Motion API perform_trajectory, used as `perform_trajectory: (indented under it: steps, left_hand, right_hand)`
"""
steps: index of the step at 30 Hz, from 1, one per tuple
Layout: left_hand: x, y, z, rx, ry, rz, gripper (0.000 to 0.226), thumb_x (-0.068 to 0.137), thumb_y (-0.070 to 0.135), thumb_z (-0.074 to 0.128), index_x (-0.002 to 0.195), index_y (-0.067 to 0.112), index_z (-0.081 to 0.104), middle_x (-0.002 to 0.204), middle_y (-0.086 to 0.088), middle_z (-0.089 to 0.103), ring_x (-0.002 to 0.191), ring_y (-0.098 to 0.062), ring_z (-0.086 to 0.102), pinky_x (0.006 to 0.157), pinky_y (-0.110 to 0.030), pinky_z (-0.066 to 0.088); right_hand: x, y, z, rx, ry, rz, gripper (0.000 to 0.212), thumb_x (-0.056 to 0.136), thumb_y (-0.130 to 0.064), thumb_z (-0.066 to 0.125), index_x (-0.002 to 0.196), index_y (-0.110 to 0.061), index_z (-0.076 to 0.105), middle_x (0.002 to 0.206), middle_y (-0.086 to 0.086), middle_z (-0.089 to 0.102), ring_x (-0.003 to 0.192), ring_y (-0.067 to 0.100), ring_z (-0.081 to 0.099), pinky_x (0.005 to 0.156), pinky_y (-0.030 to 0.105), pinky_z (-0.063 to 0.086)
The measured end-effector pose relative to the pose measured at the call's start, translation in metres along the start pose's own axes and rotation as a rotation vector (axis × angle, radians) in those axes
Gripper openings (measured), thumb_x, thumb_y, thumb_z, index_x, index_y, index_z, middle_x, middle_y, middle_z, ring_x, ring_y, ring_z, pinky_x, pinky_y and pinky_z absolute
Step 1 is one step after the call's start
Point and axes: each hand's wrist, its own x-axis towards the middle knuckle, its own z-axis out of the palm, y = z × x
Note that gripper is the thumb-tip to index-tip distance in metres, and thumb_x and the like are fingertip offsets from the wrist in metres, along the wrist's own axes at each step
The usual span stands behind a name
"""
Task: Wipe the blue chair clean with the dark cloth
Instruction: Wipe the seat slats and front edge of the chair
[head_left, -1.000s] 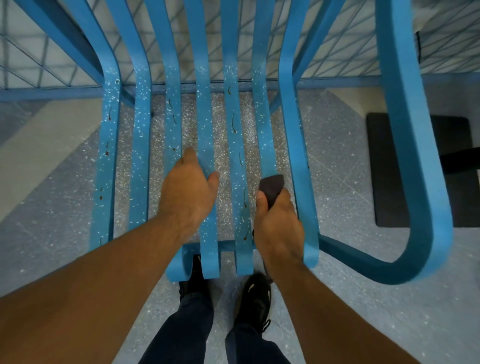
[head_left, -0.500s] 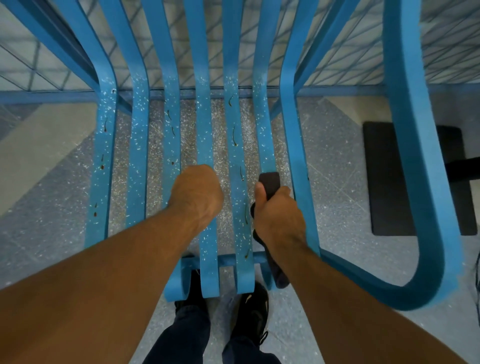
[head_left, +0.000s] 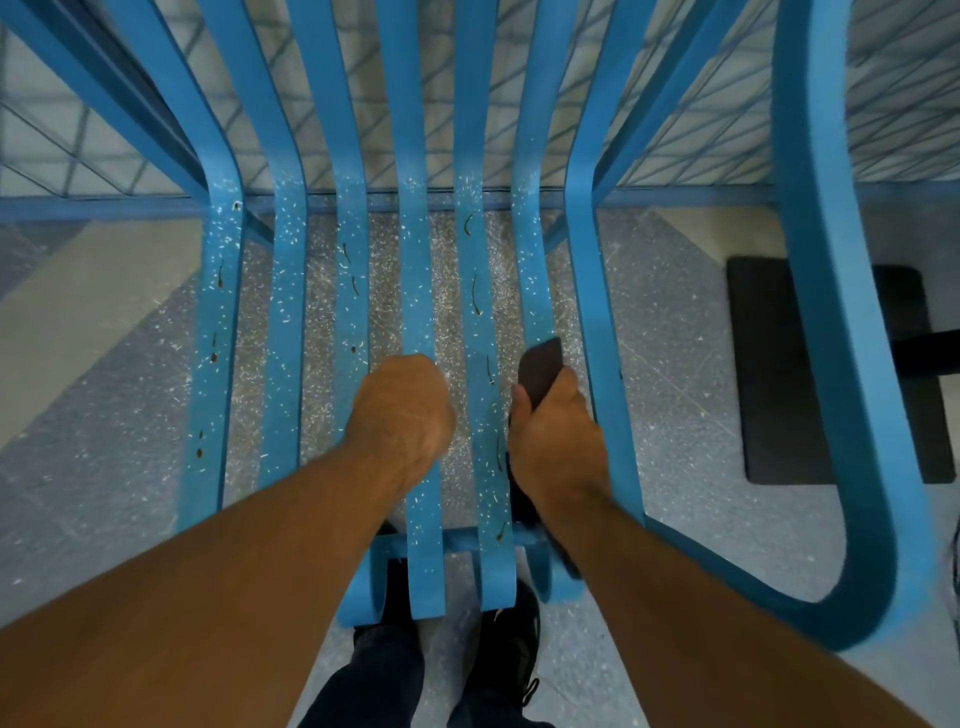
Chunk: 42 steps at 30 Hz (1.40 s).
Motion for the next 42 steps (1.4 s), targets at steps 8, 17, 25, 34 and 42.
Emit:
perform_trajectory:
  steps: [8, 17, 25, 34, 42]
  left_hand:
    - [0.001, -0.003, 0.000, -0.103, 0.016, 0.001, 0.027, 0.094, 0.018, 0.061, 0.070, 0.010, 0.052, 0.069, -0.002, 0.055, 0.055, -0.010, 0.052, 0.045, -0.019, 0.038]
    - [0.001, -0.004, 0.001, -0.038, 0.002, 0.016, 0.022, 0.094, 0.012, 0.059, 0.072, 0.010, 0.056, 0.066, -0.002, 0.057, 0.054, -0.011, 0.054, 0.045, -0.020, 0.041]
    - [0.005, -0.004, -0.004, 0.005, -0.059, 0.038, 0.013, 0.094, 0.013, 0.060, 0.082, 0.008, 0.061, 0.068, -0.001, 0.054, 0.060, -0.013, 0.056, 0.053, -0.023, 0.048]
    - [0.000, 0.001, -0.008, 0.002, -0.081, 0.029, 0.010, 0.093, 0.009, 0.061, 0.084, 0.005, 0.062, 0.075, -0.006, 0.063, 0.065, -0.016, 0.064, 0.065, -0.029, 0.059]
    - [0.004, -0.008, 0.007, -0.023, 0.010, 0.039, 0.008, 0.094, 0.012, 0.056, 0.090, 0.006, 0.058, 0.073, -0.002, 0.060, 0.064, -0.017, 0.063, 0.060, -0.032, 0.058]
  right_hand:
    - [0.041, -0.022, -0.001, 0.041, 0.069, -0.012, 0.056, 0.099, -0.053, 0.034, 0.131, -0.008, 0.042, 0.103, 0.007, 0.060, 0.082, 0.023, 0.057, 0.057, 0.031, 0.046]
    - [0.024, -0.015, -0.004, 0.031, 0.022, -0.020, 0.049, 0.099, -0.049, 0.041, 0.132, -0.013, 0.037, 0.109, 0.008, 0.061, 0.086, 0.023, 0.063, 0.071, 0.039, 0.056]
    - [0.087, -0.045, -0.001, 0.067, 0.122, -0.023, 0.051, 0.099, -0.055, 0.036, 0.119, -0.010, 0.049, 0.089, 0.001, 0.057, 0.084, 0.025, 0.062, 0.065, 0.036, 0.049]
    - [-0.009, 0.006, 0.003, 0.025, 0.031, -0.038, 0.059, 0.097, -0.050, 0.039, 0.143, -0.014, 0.030, 0.125, 0.009, 0.057, 0.102, 0.028, 0.062, 0.082, 0.044, 0.055]
    - [0.090, -0.049, -0.006, 0.096, 0.055, 0.062, 0.054, 0.095, -0.062, 0.039, 0.109, -0.011, 0.050, 0.078, -0.001, 0.056, 0.067, 0.017, 0.059, 0.054, 0.030, 0.049]
